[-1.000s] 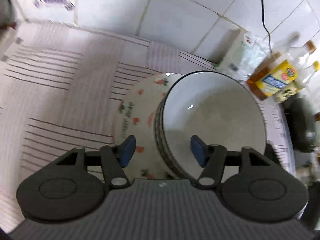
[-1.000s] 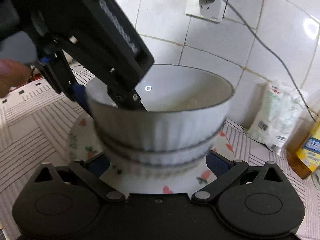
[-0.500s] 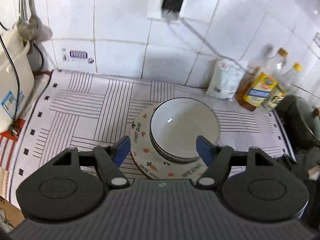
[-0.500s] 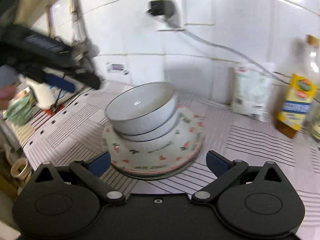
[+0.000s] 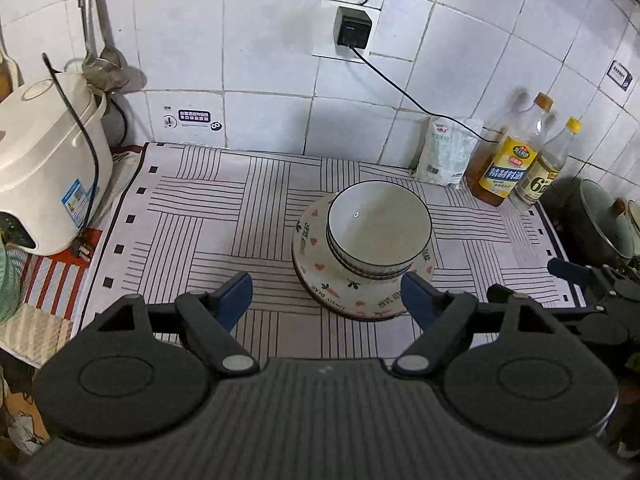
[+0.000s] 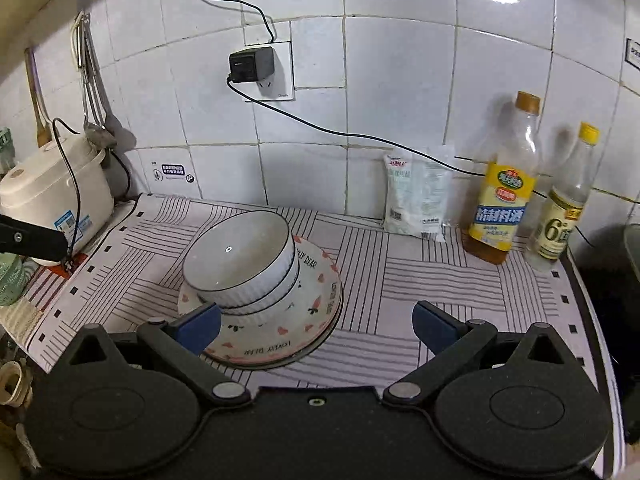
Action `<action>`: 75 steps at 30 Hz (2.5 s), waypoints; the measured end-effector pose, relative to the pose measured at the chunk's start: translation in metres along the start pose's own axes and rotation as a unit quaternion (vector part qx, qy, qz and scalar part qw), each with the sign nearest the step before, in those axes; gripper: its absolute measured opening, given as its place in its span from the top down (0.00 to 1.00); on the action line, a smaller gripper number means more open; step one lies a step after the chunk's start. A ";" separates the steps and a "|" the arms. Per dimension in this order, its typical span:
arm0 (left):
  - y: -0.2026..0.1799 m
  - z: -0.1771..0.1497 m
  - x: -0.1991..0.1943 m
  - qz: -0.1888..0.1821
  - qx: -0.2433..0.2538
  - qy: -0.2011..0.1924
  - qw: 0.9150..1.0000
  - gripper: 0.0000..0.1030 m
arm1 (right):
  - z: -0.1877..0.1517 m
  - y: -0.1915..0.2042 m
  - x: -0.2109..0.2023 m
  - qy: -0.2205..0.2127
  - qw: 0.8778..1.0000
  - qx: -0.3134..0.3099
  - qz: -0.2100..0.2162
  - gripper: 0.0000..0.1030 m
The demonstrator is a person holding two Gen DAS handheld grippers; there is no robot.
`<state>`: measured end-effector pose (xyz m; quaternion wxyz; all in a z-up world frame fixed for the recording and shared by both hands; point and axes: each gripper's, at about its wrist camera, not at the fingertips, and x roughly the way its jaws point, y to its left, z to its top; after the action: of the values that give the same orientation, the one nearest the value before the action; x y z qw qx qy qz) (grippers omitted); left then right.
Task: Organize plates and bowls
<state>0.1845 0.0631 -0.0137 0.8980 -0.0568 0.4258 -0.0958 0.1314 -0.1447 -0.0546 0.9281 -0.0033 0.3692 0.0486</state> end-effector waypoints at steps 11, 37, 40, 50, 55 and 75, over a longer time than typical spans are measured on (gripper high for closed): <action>-0.004 -0.019 -0.036 0.008 0.001 -0.012 1.000 0.06 | 0.002 0.023 -0.050 0.031 0.995 -0.026 -0.086 0.00; -0.018 -0.060 -0.065 0.027 0.034 -0.045 0.998 0.06 | -0.030 0.006 -0.114 -0.022 0.996 0.045 -0.075 0.00; -0.019 -0.062 -0.065 0.037 0.037 -0.060 0.997 0.06 | -0.032 0.007 -0.113 -0.017 0.996 0.041 -0.075 0.00; -0.021 -0.072 -0.064 0.042 0.041 -0.069 0.996 0.06 | -0.036 0.013 -0.113 -0.011 0.995 0.029 -0.091 0.00; -0.023 -0.077 -0.062 0.038 0.037 -0.057 0.997 0.06 | -0.041 0.019 -0.116 -0.012 0.995 0.021 -0.097 0.00; -0.025 -0.090 -0.069 0.053 0.039 -0.068 0.996 0.06 | -0.051 0.029 -0.118 0.001 0.994 0.047 -0.096 0.00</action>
<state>0.0691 0.0517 -0.0136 0.9302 -0.0056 0.3620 -0.0604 0.0083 -0.1286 -0.0104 0.9270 0.0048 0.3704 -0.0583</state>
